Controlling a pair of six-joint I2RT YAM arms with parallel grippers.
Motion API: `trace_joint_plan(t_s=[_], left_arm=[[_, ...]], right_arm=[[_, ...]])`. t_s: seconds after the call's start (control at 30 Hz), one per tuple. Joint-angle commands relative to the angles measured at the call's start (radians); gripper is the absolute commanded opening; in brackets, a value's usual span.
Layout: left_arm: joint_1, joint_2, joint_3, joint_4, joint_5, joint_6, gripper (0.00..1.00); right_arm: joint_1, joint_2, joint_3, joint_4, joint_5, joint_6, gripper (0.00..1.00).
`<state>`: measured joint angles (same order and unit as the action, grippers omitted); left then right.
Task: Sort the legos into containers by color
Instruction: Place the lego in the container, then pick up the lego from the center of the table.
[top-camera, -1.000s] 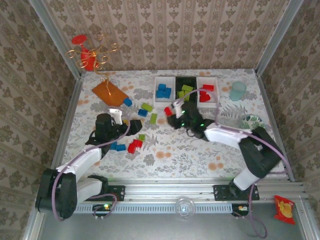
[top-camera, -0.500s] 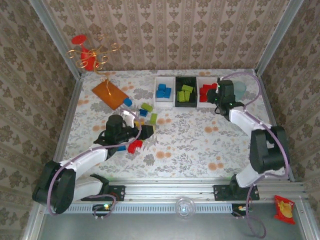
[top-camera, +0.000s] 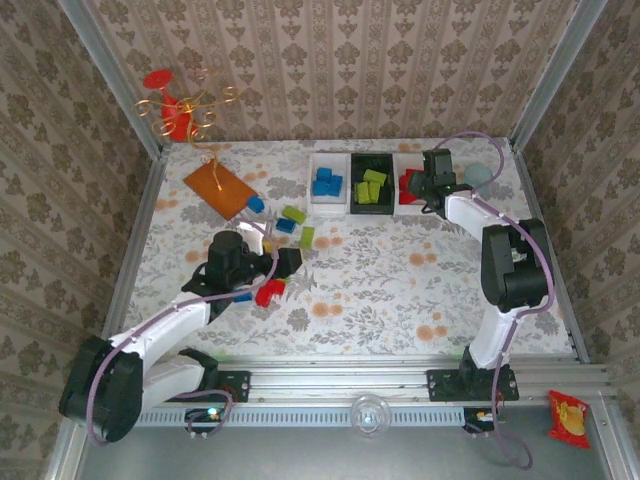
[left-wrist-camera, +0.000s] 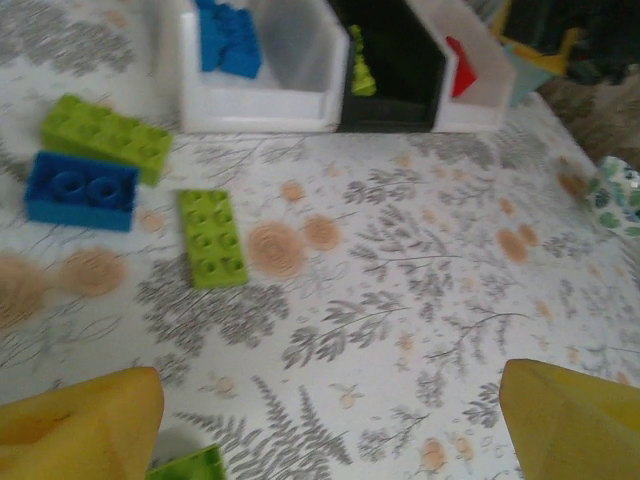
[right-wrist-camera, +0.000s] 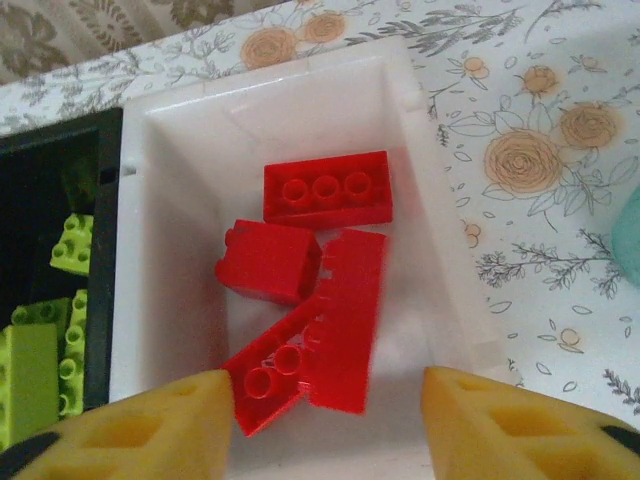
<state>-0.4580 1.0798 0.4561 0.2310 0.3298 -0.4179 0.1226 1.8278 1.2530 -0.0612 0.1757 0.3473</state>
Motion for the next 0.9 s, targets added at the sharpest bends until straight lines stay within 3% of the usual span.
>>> trace_joint_plan(t_s=[0.0, 0.2, 0.37, 0.47, 0.7, 0.87], left_arm=[[0.067, -0.029, 0.028, -0.089, -0.054, 0.001, 0.89], [0.163, -0.059, -0.011, -0.063, 0.0, -0.044, 0.89], [0.178, -0.032, 0.016, -0.131, -0.041, -0.01, 0.88], [0.165, 0.012, 0.056, -0.185, -0.074, 0.024, 0.88], [0.036, 0.226, 0.234, -0.322, -0.236, 0.12, 0.88], [0.03, 0.418, 0.375, -0.38, -0.265, 0.178, 0.89]], right_arm=[[0.039, -0.129, -0.048, 0.013, -0.025, -0.024, 0.63], [0.257, -0.342, -0.3, 0.182, -0.071, -0.07, 0.79], [0.442, -0.324, -0.337, 0.204, -0.081, -0.08, 0.85], [0.519, -0.284, -0.325, 0.206, -0.024, -0.11, 0.87], [0.529, -0.323, -0.359, 0.174, 0.0, -0.093, 0.89], [0.529, -0.419, -0.39, 0.066, 0.001, -0.115, 0.91]])
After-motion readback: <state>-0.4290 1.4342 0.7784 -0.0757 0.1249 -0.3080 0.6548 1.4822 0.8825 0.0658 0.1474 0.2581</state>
